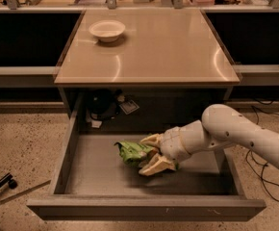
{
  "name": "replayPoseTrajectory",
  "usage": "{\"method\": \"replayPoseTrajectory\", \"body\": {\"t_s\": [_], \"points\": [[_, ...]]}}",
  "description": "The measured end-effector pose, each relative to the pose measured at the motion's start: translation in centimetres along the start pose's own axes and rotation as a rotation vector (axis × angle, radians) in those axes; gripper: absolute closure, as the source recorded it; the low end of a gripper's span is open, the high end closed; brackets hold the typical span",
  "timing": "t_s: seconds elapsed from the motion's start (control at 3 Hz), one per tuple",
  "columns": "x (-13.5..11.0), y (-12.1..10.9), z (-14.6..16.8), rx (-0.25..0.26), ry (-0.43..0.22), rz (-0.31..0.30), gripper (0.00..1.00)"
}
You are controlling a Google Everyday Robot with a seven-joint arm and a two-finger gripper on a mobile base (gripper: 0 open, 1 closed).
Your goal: Place green rice chip bag into top drawer
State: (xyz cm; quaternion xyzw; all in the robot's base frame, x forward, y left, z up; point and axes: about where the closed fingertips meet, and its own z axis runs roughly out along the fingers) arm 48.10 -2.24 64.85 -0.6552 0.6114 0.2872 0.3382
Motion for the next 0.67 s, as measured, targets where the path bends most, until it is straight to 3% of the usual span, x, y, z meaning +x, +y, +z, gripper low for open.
{"method": "replayPoseTrajectory", "body": {"t_s": [0.33, 0.67], "points": [[0.00, 0.00, 0.00, 0.000, 0.000, 0.000, 0.00], [0.00, 0.00, 0.00, 0.000, 0.000, 0.000, 0.00]]}}
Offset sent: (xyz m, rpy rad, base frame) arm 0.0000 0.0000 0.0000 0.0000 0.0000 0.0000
